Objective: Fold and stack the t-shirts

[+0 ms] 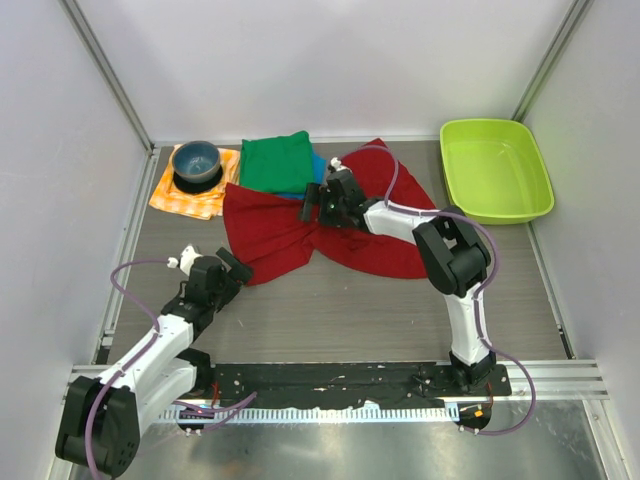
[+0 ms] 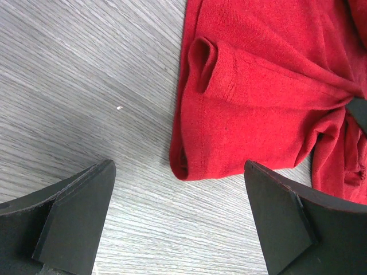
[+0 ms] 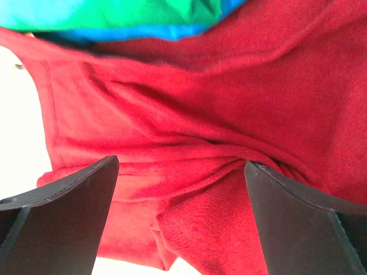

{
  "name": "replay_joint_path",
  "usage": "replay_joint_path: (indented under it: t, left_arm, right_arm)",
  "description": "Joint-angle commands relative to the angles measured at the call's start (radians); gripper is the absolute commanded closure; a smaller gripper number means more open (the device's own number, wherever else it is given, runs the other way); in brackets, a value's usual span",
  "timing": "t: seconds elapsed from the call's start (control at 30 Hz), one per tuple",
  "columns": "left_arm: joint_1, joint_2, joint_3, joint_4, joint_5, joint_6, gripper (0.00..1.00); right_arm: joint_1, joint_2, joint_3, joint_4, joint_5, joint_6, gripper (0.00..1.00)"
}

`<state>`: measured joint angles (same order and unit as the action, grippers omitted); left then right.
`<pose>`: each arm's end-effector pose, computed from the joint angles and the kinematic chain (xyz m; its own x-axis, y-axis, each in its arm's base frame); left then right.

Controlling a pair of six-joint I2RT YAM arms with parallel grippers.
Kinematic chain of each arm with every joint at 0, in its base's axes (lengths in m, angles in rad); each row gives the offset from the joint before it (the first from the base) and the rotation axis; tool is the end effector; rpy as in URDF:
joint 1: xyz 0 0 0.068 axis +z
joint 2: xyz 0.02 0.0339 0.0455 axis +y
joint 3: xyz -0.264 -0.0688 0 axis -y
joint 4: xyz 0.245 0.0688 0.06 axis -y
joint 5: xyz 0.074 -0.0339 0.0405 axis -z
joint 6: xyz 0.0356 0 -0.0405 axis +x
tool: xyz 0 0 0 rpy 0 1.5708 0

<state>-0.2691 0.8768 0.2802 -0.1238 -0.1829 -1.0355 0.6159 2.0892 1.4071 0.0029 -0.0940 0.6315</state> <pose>0.1651 -0.0388 0.1565 -0.4359 -0.7571 -0.4866 -0.4808 0.6529 -0.5852 0.3768 0.2708 0.1662 -0.7886 0.1619 -0.5932 -0.2096 0.8361 0.5069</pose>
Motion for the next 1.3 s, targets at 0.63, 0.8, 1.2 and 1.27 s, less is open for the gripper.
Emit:
replay_joint_path:
  t: [0.63, 0.8, 1.2, 1.27]
  left_arm:
    - [-0.044, 0.238, 0.332, 0.096, 0.155, 0.006, 0.00]
    - [-0.113, 0.410, 0.387, 0.199, 0.160, -0.035, 0.00]
    - [-0.163, 0.643, 0.406, 0.308, 0.155, -0.043, 0.00]
    - [-0.163, 0.659, 0.405, 0.308, 0.143, -0.032, 0.00]
  right_arm:
    - [0.087, -0.570, -0.477, 0.049, 0.218, -0.113, 0.01]
    - [0.051, -0.607, -0.511, 0.031, 0.238, -0.116, 0.01]
    - [-0.050, -0.653, -0.628, 0.028, 0.223, -0.085, 0.01]
    - [-0.059, -0.659, -0.657, 0.026, 0.234, -0.070, 0.01]
